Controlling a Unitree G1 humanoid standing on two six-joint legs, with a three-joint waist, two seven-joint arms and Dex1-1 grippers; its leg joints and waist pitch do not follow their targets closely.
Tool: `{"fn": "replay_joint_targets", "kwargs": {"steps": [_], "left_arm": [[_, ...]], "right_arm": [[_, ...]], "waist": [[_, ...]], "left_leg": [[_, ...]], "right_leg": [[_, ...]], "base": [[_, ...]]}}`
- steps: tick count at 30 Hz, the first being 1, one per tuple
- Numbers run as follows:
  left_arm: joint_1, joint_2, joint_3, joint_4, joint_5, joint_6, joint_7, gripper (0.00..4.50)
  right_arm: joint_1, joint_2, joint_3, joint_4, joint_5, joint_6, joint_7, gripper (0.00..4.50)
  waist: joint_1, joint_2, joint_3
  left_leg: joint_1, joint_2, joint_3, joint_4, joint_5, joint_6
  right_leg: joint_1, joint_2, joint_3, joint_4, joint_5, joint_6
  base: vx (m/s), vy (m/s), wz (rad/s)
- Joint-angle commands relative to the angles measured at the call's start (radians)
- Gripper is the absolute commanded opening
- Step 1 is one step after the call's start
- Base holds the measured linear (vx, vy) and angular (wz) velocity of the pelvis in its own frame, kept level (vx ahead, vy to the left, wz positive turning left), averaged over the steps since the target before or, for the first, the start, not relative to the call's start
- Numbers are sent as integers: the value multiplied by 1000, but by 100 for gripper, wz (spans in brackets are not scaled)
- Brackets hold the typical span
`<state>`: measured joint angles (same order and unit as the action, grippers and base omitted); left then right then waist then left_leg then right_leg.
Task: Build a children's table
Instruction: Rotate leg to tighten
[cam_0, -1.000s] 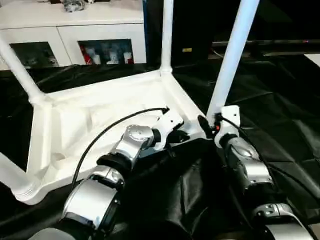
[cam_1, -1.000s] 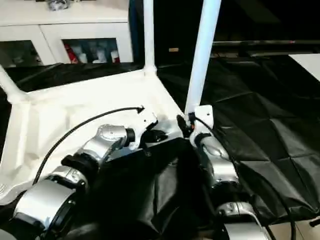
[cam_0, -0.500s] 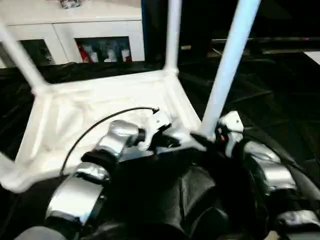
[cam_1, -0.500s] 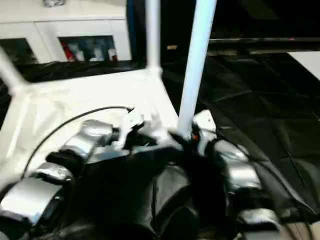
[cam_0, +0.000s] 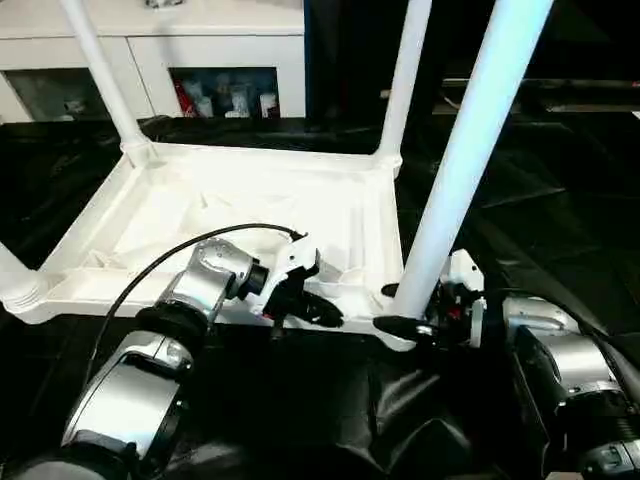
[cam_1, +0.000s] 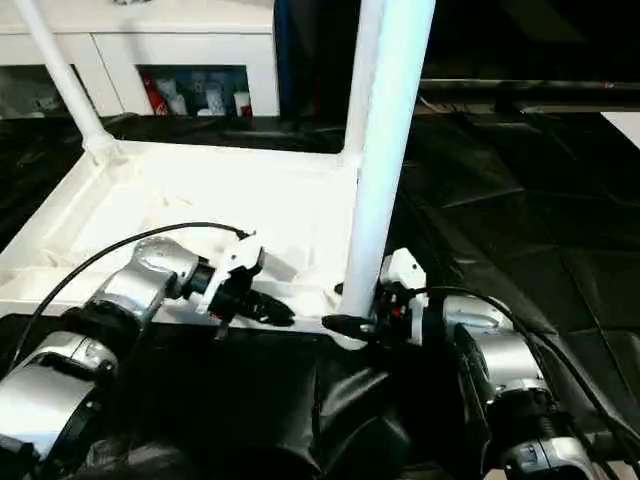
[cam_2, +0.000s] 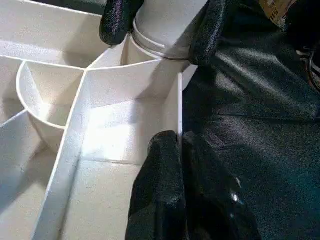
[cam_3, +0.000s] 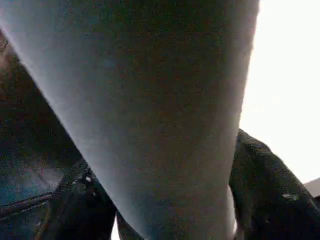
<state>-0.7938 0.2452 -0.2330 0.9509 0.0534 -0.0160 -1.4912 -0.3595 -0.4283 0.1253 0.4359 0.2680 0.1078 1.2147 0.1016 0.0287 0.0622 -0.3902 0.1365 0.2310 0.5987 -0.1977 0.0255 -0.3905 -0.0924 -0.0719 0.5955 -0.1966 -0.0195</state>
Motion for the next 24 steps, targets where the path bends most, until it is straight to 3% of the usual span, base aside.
{"fn": "replay_joint_targets", "kwargs": {"steps": [1, 4, 8, 9, 10, 11, 12, 13, 15, 18, 19, 20, 24], "left_arm": [[5, -2, -4, -31, -20, 6, -30, 0], [-3, -28, 14, -6, -1, -8, 101, 0], [-24, -61, 35, 31, 8, -23, 244, 0], [-45, -93, 52, 67, 17, -29, 368, 0], [-63, -125, 65, 97, 23, -31, 475, 0], [-63, -127, 65, 98, 23, -31, 480, 0], [-67, -136, 68, 103, 24, -29, 503, 0], [-76, -160, 77, 113, 21, -23, 558, 0], [-88, -197, 88, 126, 14, -14, 625, 0], [-100, -238, 91, 137, 10, -21, 665, 0], [-103, -244, 87, 143, 16, -32, 667, 0], [-103, -243, 72, 150, 29, -58, 647, 0], [-95, -230, 54, 153, 42, -103, 607, 0]], "right_arm": [[5, 0, 4, -10, 1, 15, 3, 262], [14, 40, -13, 15, -24, -14, -97, 256], [14, 84, -31, 64, -69, -43, -247, 254], [12, 132, -53, 110, -107, -71, -403, 254], [6, 181, -83, 148, -124, -79, -550, 254], [5, 184, -85, 150, -125, -78, -558, 254], [3, 197, -96, 160, -124, -71, -597, 254], [-6, 230, -125, 184, -126, -56, -704, 254], [-19, 271, -156, 216, -129, -36, -835, 254], [-38, 323, -172, 240, -133, -17, -921, 254], [-43, 334, -171, 241, -136, -29, -926, 254], [-41, 345, -159, 224, -132, -60, -883, 309], [-43, 335, -147, 199, -112, -86, -804, 331]], "waist": [[2, -14, -71], [2, -15, -70], [-5, -19, -65], [-12, -15, -61], [-19, -16, -58], [-23, -17, -57], [-24, -18, -59], [-27, -11, -58], [-32, -9, -59], [-31, -9, -61], [-30, -8, -62], [-29, -8, -63], [-26, -10, -64]], "left_leg": [[30, 120, -58, -75, -147, 70], [29, 120, -58, -74, -150, 69], [35, 118, -62, -79, -215, 22], [36, 117, -64, -82, -238, 1], [47, 117, -67, -88, -295, -31], [50, 116, -69, -89, -315, -44], [49, 115, -72, -89, -326, -50], [45, 115, -72, -91, -324, -48], [50, 114, -70, -94, -331, -60], [50, 112, -68, -93, -330, -58], [45, 110, -68, -91, -310, -43], [43, 110, -68, -91, -300, -37], [38, 110, -65, -87, -260, 5]], "right_leg": [[37, -104, 55, -54, -84, -287], [37, -104, 55, -55, -89, -287], [33, -110, 59, -71, -212, -263], [25, -108, 60, -77, -249, -251], [19, -106, 60, -85, -306, -240], [19, -106, 61, -87, -333, -233], [22, -107, 60, -88, -350, -225], [23, -109, 64, -93, -353, -210], [18, -101, 64, -91, -318, -209], [20, -102, 65, -90, -289, -213], [25, -105, 65, -90, -261, -211], [27, -105, 65, -88, -247, -212], [33, -105, 65, -81, -187, -223]], "base": [[0, 0, 0], [0, 0, 0], [0, 0, 0], [0, 0, 0], [0, 0, 0], [0, 0, 0], [0, 0, 0], [0, 0, 0], [0, 0, 0], [0, 0, 0], [0, 0, 0], [0, 0, 0], [0, 0, 0]]}}
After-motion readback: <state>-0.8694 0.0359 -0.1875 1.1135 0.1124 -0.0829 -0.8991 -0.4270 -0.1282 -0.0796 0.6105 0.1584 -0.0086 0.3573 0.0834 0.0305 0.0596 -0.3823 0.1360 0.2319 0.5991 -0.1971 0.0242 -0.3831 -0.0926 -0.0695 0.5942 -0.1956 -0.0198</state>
